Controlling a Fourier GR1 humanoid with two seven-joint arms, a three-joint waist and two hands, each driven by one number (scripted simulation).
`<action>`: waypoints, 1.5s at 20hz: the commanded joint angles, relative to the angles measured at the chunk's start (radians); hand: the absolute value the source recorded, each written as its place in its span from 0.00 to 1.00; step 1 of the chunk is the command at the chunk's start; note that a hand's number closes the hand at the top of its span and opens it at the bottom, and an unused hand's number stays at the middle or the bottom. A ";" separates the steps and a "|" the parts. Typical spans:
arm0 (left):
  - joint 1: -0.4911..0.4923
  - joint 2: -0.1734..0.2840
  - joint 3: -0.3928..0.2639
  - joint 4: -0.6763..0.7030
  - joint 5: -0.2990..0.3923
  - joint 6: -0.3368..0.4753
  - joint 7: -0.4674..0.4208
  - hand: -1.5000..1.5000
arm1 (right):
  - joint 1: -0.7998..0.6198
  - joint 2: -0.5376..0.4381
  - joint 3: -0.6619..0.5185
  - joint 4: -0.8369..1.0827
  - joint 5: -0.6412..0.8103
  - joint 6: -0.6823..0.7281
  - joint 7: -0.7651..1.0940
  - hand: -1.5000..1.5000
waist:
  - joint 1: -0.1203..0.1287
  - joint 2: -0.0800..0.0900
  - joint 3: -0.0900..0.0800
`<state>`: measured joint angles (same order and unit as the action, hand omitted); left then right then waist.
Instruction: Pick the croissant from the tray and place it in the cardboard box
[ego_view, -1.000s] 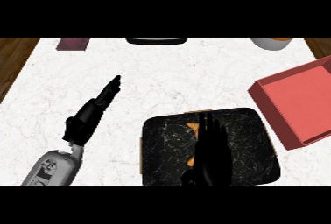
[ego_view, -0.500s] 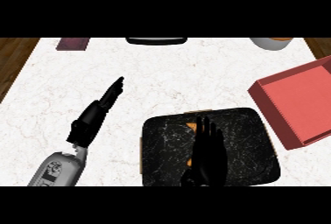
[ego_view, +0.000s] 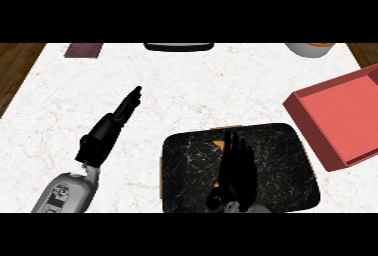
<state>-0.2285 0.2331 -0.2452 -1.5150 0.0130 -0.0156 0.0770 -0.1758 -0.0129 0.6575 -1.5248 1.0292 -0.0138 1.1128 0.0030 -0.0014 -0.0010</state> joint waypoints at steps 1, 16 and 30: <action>0.058 0.026 0.033 -0.035 0.027 -0.059 -0.025 0.50 | 0.026 0.000 -0.051 -0.011 0.010 0.040 0.051 0.00 | -0.002 0.000 0.001; 0.015 -0.049 0.041 0.027 -0.052 -0.038 -0.020 0.50 | 0.000 0.013 -0.017 0.149 0.020 -0.026 0.030 1.00 | -0.001 0.002 0.001; 0.034 -0.028 0.075 0.007 -0.027 -0.060 -0.009 0.50 | 0.130 -0.607 0.088 -0.127 -0.083 -0.054 -0.874 1.00 | -0.042 -0.013 0.007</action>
<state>-0.1989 0.1942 -0.1815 -1.5056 -0.0259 -0.0648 0.0619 -0.0976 -0.4203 0.7201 -1.5944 0.9626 -0.0324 0.4700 -0.0169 -0.0178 0.0034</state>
